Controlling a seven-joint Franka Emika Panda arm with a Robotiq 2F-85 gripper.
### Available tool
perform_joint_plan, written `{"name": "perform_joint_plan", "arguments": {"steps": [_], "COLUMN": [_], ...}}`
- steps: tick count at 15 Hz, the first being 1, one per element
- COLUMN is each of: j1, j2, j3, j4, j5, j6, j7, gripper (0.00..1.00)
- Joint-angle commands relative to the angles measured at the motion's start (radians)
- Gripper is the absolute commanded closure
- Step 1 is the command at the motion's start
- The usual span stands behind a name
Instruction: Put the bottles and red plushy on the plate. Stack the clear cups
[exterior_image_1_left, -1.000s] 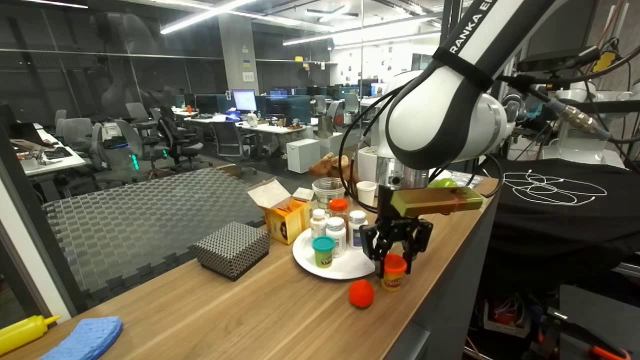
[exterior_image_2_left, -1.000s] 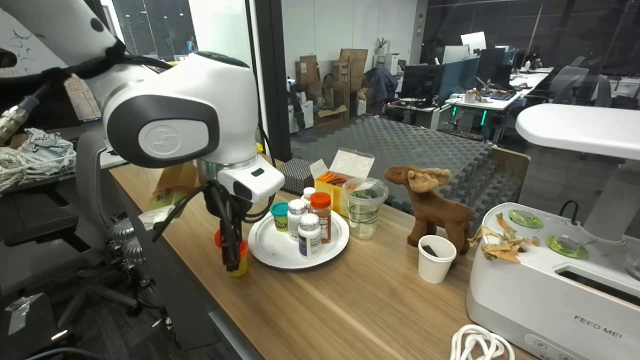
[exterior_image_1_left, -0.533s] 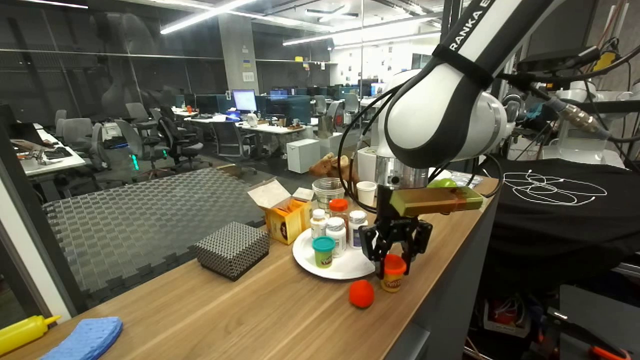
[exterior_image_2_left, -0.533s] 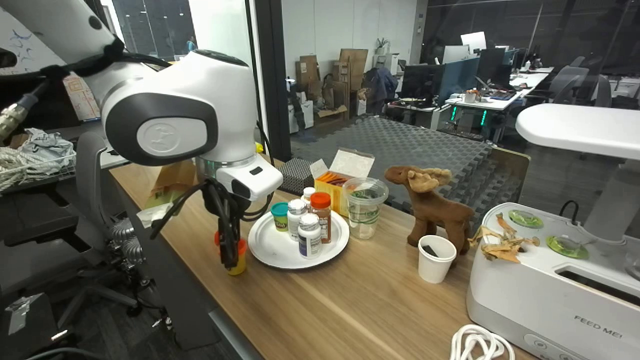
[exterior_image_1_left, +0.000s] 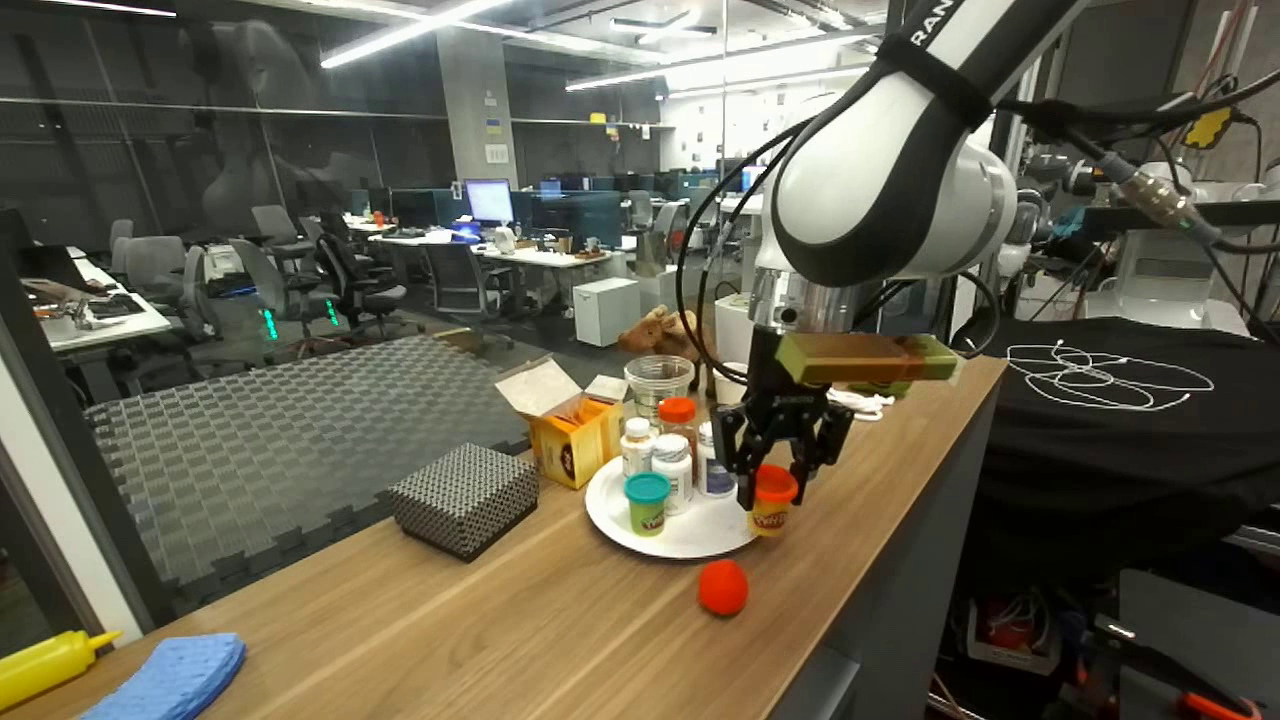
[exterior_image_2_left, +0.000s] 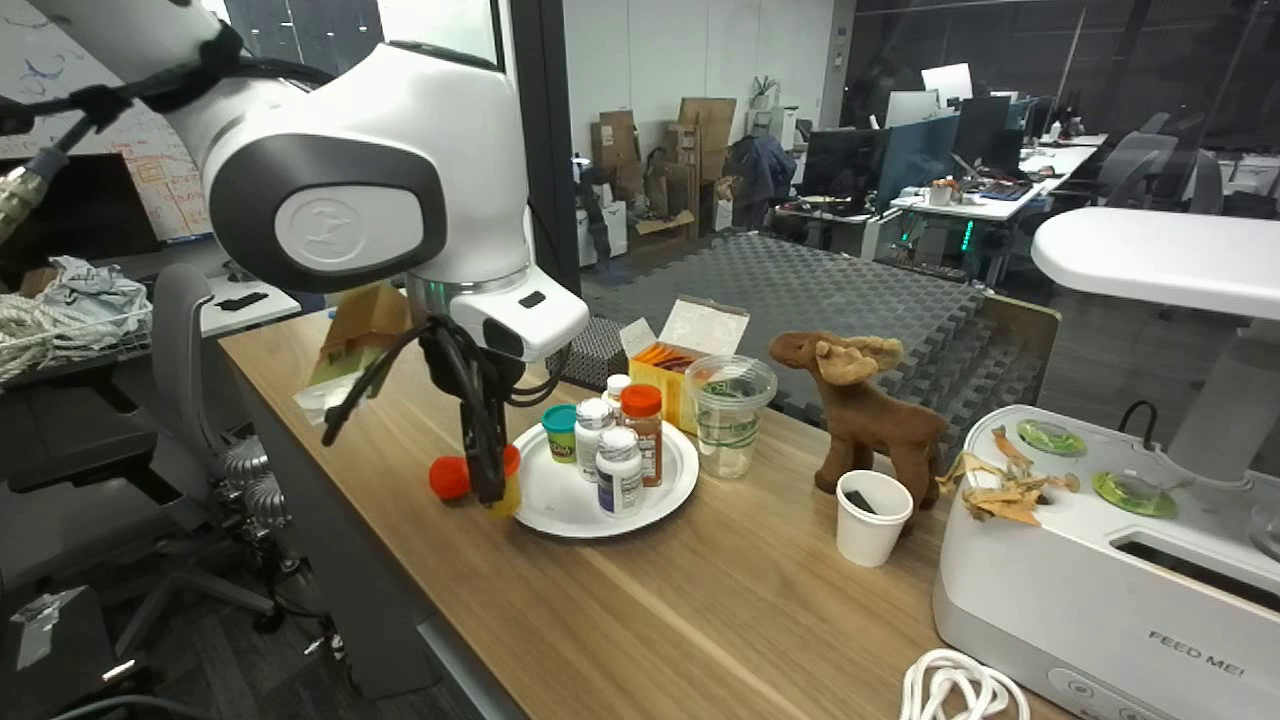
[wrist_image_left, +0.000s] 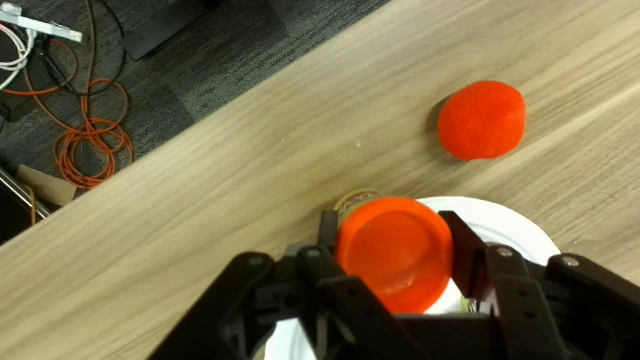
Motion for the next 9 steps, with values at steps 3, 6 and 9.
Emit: {"name": "perform_joint_plan", "arguments": {"steps": [3,6,9], "j1": [-0.020,-0.022,-0.018], "j2": [0.090,0.154,0.201], "j3": [-0.011,-0.013,-0.017], "j4": [0.136,0.207,0.251], "j5": [0.007,0.000,-0.013], "j6": [-0.026,-0.047,-0.064], "j7": [-0.068,-0.070,-0.067], "gripper": [0.72,0.72,0.72]}}
